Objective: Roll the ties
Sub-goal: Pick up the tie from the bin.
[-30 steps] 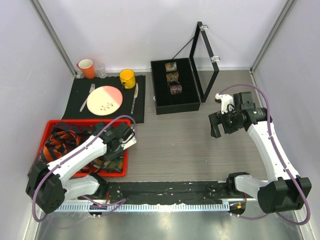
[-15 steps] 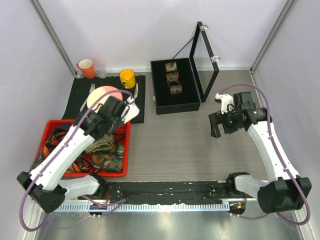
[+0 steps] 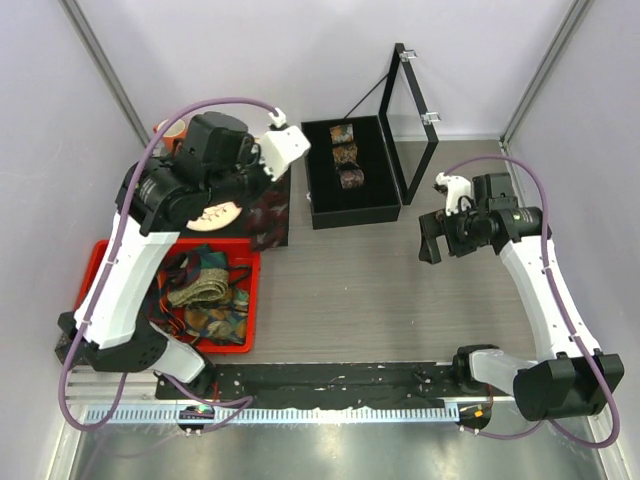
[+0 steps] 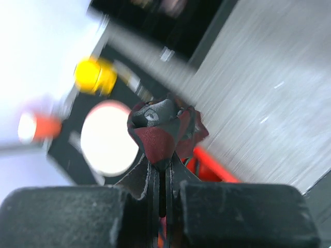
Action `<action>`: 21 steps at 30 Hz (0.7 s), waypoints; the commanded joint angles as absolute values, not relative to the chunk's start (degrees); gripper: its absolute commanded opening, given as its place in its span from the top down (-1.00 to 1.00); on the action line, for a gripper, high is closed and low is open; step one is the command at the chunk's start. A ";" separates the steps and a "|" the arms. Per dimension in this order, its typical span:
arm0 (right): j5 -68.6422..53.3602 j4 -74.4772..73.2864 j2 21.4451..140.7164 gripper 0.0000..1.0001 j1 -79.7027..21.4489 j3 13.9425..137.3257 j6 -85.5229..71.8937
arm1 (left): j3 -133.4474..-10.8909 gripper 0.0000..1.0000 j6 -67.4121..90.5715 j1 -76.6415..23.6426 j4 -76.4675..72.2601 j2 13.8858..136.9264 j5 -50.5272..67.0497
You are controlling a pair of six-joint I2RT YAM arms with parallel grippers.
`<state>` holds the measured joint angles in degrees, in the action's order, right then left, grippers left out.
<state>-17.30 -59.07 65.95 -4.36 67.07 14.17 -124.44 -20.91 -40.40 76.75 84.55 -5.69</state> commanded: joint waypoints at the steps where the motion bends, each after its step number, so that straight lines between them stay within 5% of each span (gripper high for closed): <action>1: -20.04 -58.97 66.36 -0.99 -3.52 70.57 12.75 | -131.30 1.00 -18.55 -46.92 74.90 87.10 1.49; 12: -21.62 -60.90 66.71 -0.99 1.56 72.42 14.85 | -130.35 1.00 -7.65 -58.36 56.78 91.23 14.06; 21: -23.29 -70.66 67.42 -0.99 9.05 74.62 30.21 | -82.43 1.00 -2.55 -48.18 45.80 78.67 22.92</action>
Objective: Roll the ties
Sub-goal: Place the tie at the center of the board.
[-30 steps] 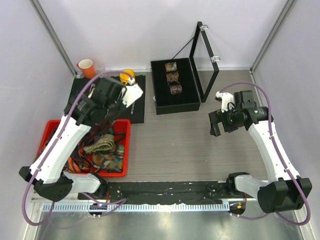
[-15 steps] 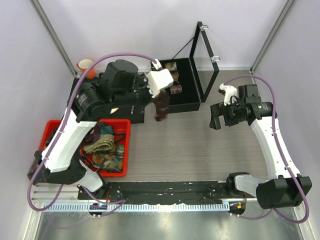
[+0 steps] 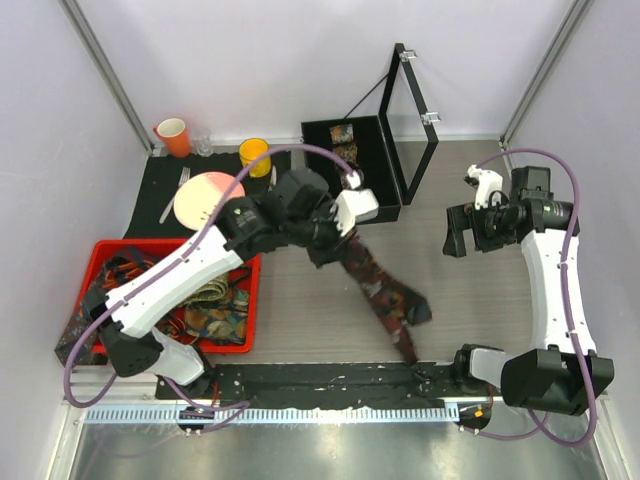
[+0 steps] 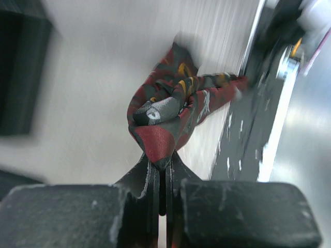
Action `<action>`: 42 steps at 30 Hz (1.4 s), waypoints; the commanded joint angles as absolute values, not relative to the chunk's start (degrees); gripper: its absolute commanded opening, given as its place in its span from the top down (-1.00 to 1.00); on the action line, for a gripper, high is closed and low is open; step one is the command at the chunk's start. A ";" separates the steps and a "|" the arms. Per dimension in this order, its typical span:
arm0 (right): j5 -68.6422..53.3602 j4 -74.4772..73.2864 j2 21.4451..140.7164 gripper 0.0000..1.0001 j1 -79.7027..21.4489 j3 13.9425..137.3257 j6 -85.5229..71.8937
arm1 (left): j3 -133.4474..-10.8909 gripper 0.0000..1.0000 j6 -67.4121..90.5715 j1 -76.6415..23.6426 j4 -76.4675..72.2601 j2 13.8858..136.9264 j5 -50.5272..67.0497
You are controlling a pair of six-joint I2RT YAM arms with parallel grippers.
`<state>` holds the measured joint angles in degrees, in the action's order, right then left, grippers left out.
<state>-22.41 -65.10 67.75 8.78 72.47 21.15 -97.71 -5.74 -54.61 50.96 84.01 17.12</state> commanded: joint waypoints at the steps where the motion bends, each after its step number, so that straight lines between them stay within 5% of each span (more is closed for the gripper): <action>1: -23.29 -71.36 67.24 -0.99 9.05 73.92 31.97 | -79.22 1.00 -3.42 -44.60 45.36 77.18 23.37; 10: -24.09 -75.77 67.15 -0.75 4.40 66.64 42.63 | -68.99 1.00 -12.03 -38.15 50.80 83.05 20.82; 13: -22.59 -74.54 67.41 -0.64 2.03 65.04 40.96 | -69.87 0.43 -14.49 -35.25 52.29 83.94 24.16; 14: -22.59 -74.53 67.76 -0.59 1.93 65.04 40.78 | -70.57 0.03 -15.20 -34.29 52.38 83.15 24.78; 20: -21.62 -75.76 69.87 -0.51 2.20 65.39 40.08 | -74.18 -0.51 -28.98 -34.09 51.24 76.12 27.60; 30: -24.17 -81.21 73.39 -0.49 7.11 69.43 40.69 | -71.27 -0.57 -38.58 -66.58 42.37 80.76 18.20; 42: -25.66 -83.05 75.15 -0.50 10.11 68.38 42.45 | -79.01 -0.53 -42.36 -80.24 33.23 102.21 12.04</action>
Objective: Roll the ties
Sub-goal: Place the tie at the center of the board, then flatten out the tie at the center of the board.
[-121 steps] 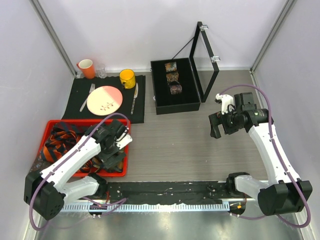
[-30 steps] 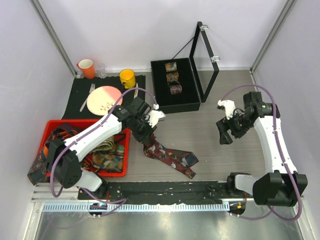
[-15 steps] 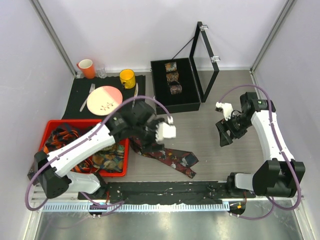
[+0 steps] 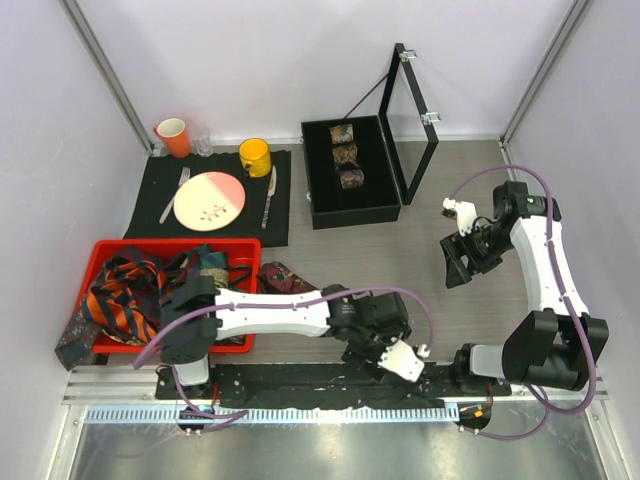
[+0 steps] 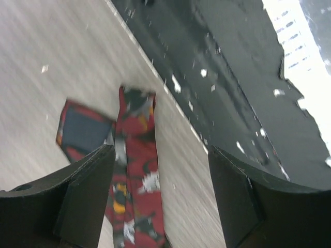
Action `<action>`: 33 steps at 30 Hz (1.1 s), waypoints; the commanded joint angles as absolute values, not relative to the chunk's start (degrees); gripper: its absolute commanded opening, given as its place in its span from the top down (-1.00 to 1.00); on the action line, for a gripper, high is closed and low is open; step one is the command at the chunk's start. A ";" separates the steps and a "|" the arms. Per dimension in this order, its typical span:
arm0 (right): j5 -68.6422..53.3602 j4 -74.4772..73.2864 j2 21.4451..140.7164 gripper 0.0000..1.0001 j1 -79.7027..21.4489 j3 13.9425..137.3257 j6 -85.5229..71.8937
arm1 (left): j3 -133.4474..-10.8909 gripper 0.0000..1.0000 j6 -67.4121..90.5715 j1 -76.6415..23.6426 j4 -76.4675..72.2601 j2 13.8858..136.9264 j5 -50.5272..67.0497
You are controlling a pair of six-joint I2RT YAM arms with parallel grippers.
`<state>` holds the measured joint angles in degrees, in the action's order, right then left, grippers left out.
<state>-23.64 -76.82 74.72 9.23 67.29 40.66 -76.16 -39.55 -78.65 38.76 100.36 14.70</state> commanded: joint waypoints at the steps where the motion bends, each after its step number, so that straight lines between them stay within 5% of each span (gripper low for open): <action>1: -25.84 -83.23 75.15 -0.50 10.37 68.38 42.80 | -79.27 -0.52 -42.45 -80.42 32.79 103.09 11.61; 9: -25.84 -83.76 75.15 -0.50 11.25 67.85 43.95 | -80.77 -0.37 -41.48 -81.56 31.38 109.16 12.48; 21: -25.75 -83.50 75.67 -0.51 11.34 68.47 43.33 | -76.56 0.22 -41.92 -81.56 27.87 111.27 9.50; 33: -26.37 -83.94 76.03 -0.51 11.34 68.38 43.15 | -77.78 -0.15 -43.94 -81.30 27.07 112.67 7.56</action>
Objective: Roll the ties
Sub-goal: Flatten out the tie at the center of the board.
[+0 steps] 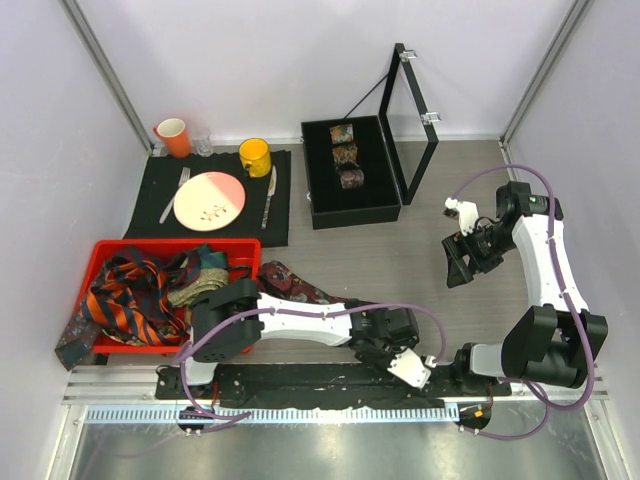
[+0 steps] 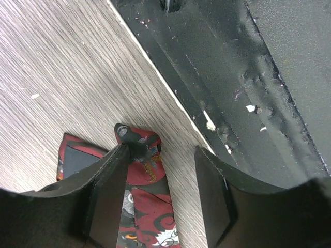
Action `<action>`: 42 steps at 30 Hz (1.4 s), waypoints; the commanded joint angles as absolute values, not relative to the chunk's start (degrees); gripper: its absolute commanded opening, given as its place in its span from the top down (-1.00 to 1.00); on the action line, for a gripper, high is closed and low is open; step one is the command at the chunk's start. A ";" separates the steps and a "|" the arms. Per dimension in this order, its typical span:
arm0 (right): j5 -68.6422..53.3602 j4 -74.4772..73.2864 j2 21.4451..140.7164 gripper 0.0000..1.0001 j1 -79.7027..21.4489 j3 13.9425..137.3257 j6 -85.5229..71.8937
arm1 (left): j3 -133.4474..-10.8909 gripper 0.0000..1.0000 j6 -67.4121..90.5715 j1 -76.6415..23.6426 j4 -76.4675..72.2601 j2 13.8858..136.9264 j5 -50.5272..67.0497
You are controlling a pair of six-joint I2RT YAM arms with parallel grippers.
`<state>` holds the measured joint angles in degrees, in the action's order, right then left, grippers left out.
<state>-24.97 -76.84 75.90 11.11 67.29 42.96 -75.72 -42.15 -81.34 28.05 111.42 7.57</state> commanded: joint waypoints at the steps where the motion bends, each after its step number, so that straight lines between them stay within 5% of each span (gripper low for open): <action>1: -26.19 -83.85 75.94 -0.51 11.42 68.29 43.24 | -78.13 -0.13 -44.03 -81.30 27.07 112.85 7.99; 11: -24.61 -83.06 75.41 -0.51 11.34 67.76 43.68 | -78.84 0.99 -39.74 -80.25 27.33 111.72 6.69; 22: -29.80 -78.58 76.02 -0.45 5.99 65.04 42.90 | -74.37 1.00 -22.59 -62.87 38.85 75.20 13.45; 32: -23.56 -62.94 80.59 -0.40 -23.53 64.42 27.35 | -65.75 1.00 -28.04 -46.15 46.84 54.43 5.55; 42: -16.87 -46.32 94.29 -0.25 -46.49 70.48 15.47 | -64.51 1.00 -27.17 -32.80 45.09 47.73 -8.60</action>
<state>-19.31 -54.43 91.15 -42.28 65.25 21.76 -64.55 -27.68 -36.69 46.98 50.15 -1.54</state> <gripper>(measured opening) 0.668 0.015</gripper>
